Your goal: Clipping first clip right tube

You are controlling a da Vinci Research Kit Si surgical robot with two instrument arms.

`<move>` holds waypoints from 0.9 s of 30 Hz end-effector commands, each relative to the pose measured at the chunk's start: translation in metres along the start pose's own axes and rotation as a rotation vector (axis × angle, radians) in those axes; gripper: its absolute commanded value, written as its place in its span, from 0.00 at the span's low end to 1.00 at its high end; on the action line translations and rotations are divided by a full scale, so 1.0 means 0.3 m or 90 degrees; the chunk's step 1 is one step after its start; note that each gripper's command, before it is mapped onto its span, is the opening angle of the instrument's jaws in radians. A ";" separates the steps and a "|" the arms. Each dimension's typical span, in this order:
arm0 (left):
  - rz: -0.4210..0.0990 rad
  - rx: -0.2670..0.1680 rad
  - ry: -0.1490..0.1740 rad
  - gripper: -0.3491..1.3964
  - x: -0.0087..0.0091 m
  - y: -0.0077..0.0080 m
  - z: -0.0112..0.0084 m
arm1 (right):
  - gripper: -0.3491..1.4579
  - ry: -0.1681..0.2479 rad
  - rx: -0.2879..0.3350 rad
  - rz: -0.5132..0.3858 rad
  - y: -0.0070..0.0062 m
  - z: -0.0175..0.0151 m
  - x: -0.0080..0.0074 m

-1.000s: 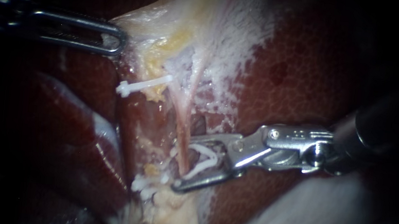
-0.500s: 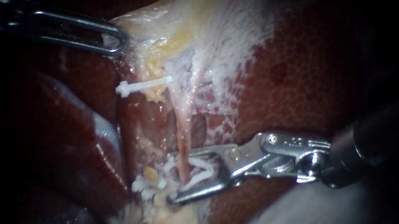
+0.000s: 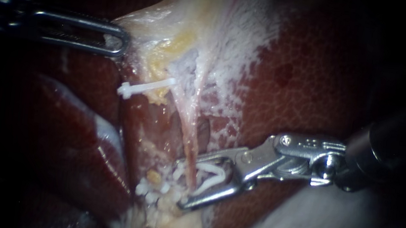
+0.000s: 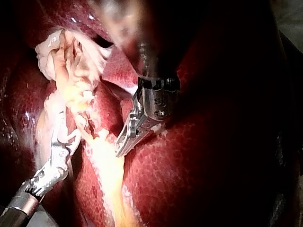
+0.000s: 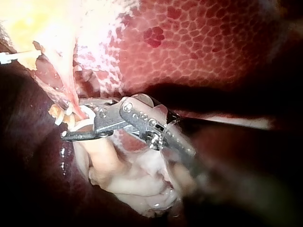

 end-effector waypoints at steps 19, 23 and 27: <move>0.000 -0.001 0.000 0.00 -0.0001 -0.0005 0.0003 | 0.05 0.000 0.002 0.013 0.0055 -0.002 -0.0025; 0.000 -0.001 0.000 0.00 -0.0001 -0.0005 0.0003 | 0.05 0.000 0.003 0.012 0.0055 -0.002 -0.0027; 0.000 -0.001 0.000 0.00 -0.0001 -0.0005 0.0003 | 0.05 0.000 0.003 0.012 0.0055 -0.002 -0.0029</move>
